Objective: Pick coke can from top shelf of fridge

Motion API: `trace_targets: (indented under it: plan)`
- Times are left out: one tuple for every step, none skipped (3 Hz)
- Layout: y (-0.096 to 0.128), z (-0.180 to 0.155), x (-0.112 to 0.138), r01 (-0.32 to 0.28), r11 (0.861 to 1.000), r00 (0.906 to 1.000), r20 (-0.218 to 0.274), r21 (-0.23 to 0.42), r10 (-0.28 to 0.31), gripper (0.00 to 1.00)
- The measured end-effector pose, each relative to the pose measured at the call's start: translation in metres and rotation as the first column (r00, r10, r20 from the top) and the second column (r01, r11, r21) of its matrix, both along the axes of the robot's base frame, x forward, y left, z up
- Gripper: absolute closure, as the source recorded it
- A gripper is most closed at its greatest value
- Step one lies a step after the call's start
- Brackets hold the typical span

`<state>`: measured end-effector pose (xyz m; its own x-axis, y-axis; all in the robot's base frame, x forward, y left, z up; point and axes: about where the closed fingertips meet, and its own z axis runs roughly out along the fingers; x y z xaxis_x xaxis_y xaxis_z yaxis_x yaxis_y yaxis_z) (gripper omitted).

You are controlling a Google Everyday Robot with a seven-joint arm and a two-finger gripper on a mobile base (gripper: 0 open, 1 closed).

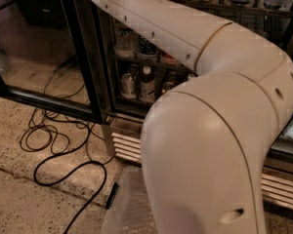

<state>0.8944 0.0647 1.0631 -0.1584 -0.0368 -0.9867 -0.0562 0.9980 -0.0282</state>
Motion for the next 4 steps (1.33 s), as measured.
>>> trace_targets:
  plan:
    - [0.0026,0.0011,-0.0004,0.0,1.0,1.0,0.0,0.0,0.0,0.5]
    - [0.0047,0.0013,-0.0006,0.0,1.0,1.0,0.0,0.0,0.0,0.5]
    - [0.0031,0.0021,0.0002,0.009,1.0,1.0,0.002,0.004,-0.009,0.48]
    - [0.0019,0.0,0.0005,0.022,1.0,0.9997,-0.006,0.011,-0.022,0.42]
